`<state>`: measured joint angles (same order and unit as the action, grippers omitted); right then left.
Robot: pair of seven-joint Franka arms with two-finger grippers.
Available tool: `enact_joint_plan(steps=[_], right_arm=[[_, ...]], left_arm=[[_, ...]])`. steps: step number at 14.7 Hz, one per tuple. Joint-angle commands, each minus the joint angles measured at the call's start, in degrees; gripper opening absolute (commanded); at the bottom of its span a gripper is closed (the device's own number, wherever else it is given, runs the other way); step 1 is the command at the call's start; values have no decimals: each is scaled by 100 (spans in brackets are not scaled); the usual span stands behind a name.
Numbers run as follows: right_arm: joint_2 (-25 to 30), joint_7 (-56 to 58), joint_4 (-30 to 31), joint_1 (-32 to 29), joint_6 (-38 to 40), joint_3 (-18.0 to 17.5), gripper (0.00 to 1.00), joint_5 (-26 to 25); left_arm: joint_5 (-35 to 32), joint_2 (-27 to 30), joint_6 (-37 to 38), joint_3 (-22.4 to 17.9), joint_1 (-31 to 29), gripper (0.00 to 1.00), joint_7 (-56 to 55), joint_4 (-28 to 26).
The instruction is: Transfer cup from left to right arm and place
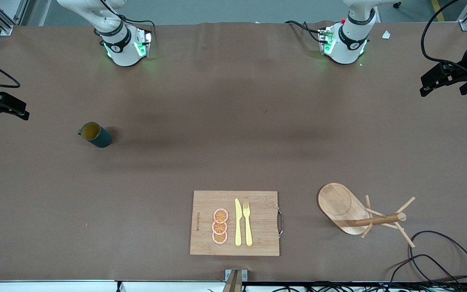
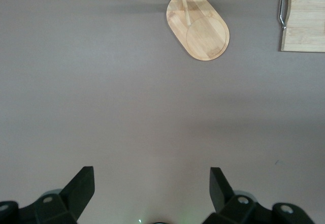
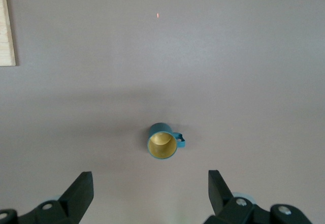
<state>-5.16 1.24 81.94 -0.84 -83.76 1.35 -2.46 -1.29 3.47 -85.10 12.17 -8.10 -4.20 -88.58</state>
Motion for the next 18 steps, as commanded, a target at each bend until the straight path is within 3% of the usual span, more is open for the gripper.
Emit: enact_joint_plan(steps=[1, 9, 15, 18], right_arm=[[-38, -28, -108, -39, 534, -30, 100, 123], [972, -1, 911, -31, 317, -21, 100, 132], [1043, -10, 938, -57, 290, 6, 100, 386], [1087, -10, 894, -57, 255, 6, 100, 395]], left_arm=[[41, 84, 108, 40, -86, 100, 77, 16], [260, 84, 90, 40, -95, 100, 33, -28], [234, -4, -156, 66, -86, 100, 16, -46], [190, -205, -156, 66, -86, 100, 60, 252]])
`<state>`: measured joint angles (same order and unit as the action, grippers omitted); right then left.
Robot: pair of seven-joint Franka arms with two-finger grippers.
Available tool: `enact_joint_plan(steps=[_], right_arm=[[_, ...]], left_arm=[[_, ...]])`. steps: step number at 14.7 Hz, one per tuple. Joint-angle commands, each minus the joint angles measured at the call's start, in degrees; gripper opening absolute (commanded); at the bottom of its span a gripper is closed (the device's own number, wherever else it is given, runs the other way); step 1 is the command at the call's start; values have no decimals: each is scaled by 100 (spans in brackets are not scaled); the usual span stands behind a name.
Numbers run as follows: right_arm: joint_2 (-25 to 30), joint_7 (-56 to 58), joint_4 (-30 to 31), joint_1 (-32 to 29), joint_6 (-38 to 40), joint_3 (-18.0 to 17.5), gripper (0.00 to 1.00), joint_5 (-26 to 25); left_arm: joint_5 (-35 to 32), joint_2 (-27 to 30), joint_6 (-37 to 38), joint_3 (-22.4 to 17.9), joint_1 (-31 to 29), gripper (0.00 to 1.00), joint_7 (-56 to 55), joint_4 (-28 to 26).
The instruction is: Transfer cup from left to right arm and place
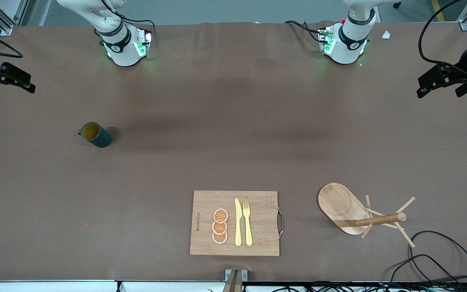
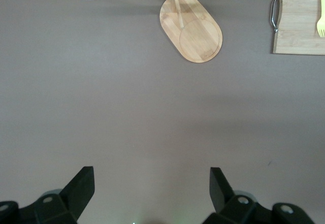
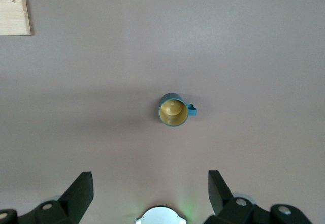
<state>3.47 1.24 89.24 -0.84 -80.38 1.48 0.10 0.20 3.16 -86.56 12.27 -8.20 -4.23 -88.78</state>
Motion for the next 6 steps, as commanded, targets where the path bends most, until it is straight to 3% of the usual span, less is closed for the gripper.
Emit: enact_joint_plan(steps=[1, 6], right_arm=[[242, -1, 147, -57, -109, -16, 100, 139], [242, -1, 146, -57, -206, -16, 100, 139]], left_arm=[[59, -236, -10, 56, -86, 100, 63, 343], [15, -272, 121, 56, -24, 100, 89, 335]])
